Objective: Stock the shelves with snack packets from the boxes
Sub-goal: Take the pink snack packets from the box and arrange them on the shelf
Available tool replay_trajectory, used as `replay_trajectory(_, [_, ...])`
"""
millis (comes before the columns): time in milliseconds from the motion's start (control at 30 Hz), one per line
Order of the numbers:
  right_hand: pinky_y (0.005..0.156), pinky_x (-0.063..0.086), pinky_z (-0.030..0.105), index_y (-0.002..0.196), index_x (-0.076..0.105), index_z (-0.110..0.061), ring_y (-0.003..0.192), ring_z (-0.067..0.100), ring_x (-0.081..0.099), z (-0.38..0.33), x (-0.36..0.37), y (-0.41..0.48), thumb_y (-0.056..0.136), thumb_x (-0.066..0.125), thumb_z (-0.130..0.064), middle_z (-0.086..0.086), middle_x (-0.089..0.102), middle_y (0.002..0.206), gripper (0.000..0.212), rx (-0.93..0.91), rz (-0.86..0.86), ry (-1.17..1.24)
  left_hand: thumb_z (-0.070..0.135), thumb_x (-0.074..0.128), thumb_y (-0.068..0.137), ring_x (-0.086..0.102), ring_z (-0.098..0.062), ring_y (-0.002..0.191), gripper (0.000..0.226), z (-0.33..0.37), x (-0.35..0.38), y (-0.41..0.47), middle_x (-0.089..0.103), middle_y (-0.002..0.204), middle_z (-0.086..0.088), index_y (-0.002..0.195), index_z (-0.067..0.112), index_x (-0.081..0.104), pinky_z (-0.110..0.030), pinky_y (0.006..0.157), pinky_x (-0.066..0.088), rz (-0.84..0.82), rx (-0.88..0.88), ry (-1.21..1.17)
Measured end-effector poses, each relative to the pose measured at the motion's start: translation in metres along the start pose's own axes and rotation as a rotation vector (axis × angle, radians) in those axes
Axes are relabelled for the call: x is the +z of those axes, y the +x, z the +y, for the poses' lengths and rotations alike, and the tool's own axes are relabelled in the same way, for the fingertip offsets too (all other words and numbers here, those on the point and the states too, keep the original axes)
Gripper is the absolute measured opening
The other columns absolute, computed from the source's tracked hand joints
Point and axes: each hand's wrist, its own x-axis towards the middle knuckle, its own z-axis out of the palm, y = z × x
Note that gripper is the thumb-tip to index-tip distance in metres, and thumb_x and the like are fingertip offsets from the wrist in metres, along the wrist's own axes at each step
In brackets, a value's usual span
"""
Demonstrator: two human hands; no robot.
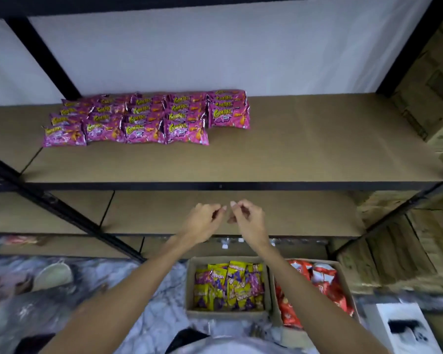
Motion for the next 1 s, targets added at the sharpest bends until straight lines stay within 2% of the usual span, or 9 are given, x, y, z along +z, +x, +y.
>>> replay_trajectory(133, [0.073, 0.058, 0.047, 0.080, 0.070, -0.018, 0.068, 0.019, 0.070, 0.032, 0.018, -0.034, 0.100, 0.058, -0.035, 0.001, 0.072, 0.071, 0.029, 0.126, -0.031, -0.092, 0.035, 0.044, 0.104, 0.049, -0.015, 0.049, 0.044, -0.032, 0.026, -0.034, 0.047, 0.053, 0.006, 0.061, 0.025, 0.041, -0.030, 0.055, 0.034, -0.114, -0.098, -0.055])
replay_trajectory(233, [0.072, 0.058, 0.047, 0.077, 0.069, -0.021, 0.067, 0.020, 0.070, 0.055, 0.032, -0.058, 0.100, 0.058, -0.030, 0.000, 0.072, 0.069, 0.027, 0.238, -0.072, -0.155, 0.036, 0.045, 0.104, 0.052, -0.020, 0.054, 0.043, -0.054, 0.043, -0.056, 0.049, 0.054, 0.005, 0.063, 0.022, 0.043, -0.031, 0.057, 0.031, -0.148, -0.183, -0.032])
replay_trajectory(367, [0.065, 0.056, 0.035, 0.070, 0.066, -0.021, 0.060, 0.016, 0.069, 0.086, 0.043, -0.087, 0.099, 0.058, -0.023, 0.001, 0.070, 0.063, 0.030, 0.349, -0.115, -0.272, 0.037, 0.045, 0.103, 0.060, -0.029, 0.067, 0.042, -0.092, 0.074, -0.087, 0.061, 0.065, -0.011, 0.070, 0.012, 0.054, -0.035, 0.060, 0.044, -0.206, -0.323, -0.092])
replay_trajectory(467, [0.061, 0.054, 0.026, 0.082, 0.071, -0.013, 0.061, 0.015, 0.069, 0.114, 0.047, -0.107, 0.101, 0.057, -0.023, 0.002, 0.071, 0.067, 0.025, 0.438, -0.132, -0.286, 0.037, 0.043, 0.105, 0.055, -0.022, 0.063, 0.042, -0.114, 0.098, -0.111, 0.053, 0.061, -0.004, 0.070, 0.014, 0.051, -0.030, 0.055, 0.034, -0.310, -0.375, -0.137])
replay_trajectory(567, [0.055, 0.047, 0.010, 0.086, 0.069, -0.020, 0.060, -0.005, 0.066, 0.142, 0.051, -0.122, 0.100, 0.059, -0.027, -0.007, 0.069, 0.069, 0.019, 0.524, -0.138, -0.337, 0.036, 0.045, 0.105, 0.050, -0.022, 0.059, 0.045, -0.139, 0.127, -0.126, 0.045, 0.055, 0.003, 0.063, 0.020, 0.043, -0.030, 0.053, 0.029, -0.374, -0.423, -0.181])
replay_trajectory(700, [0.059, 0.057, 0.025, 0.088, 0.069, -0.024, 0.073, 0.020, 0.074, 0.192, 0.056, -0.127, 0.099, 0.059, -0.024, 0.001, 0.073, 0.076, 0.015, 0.622, -0.052, -0.347, 0.036, 0.046, 0.104, 0.048, -0.019, 0.055, 0.047, -0.165, 0.164, -0.127, 0.044, 0.055, 0.003, 0.061, 0.018, 0.044, -0.033, 0.053, 0.030, -0.442, -0.476, -0.197])
replay_trajectory(800, [0.052, 0.050, 0.014, 0.093, 0.069, -0.012, 0.072, 0.022, 0.073, 0.232, 0.060, -0.120, 0.100, 0.057, -0.027, 0.004, 0.072, 0.076, 0.020, 0.681, -0.044, -0.389, 0.036, 0.045, 0.104, 0.048, -0.017, 0.053, 0.046, -0.181, 0.195, -0.114, 0.048, 0.057, -0.002, 0.065, 0.013, 0.047, -0.032, 0.052, 0.031, -0.502, -0.484, -0.218])
replay_trajectory(900, [0.065, 0.060, 0.035, 0.087, 0.069, -0.007, 0.075, 0.028, 0.073, 0.296, 0.069, -0.110, 0.099, 0.055, -0.030, 0.009, 0.073, 0.078, 0.029, 0.725, -0.047, -0.386, 0.036, 0.043, 0.105, 0.045, -0.014, 0.052, 0.046, -0.203, 0.242, -0.096, 0.046, 0.059, 0.000, 0.064, 0.015, 0.046, -0.031, 0.050, 0.030, -0.538, -0.470, -0.198])
replay_trajectory(1000, [0.062, 0.058, 0.030, 0.090, 0.070, -0.008, 0.074, 0.024, 0.073, 0.358, 0.074, -0.106, 0.099, 0.057, -0.032, 0.007, 0.073, 0.079, 0.030, 0.763, -0.058, -0.370, 0.036, 0.042, 0.105, 0.045, -0.016, 0.054, 0.046, -0.233, 0.294, -0.080, 0.044, 0.060, -0.001, 0.066, 0.014, 0.047, -0.030, 0.051, 0.032, -0.584, -0.495, -0.186])
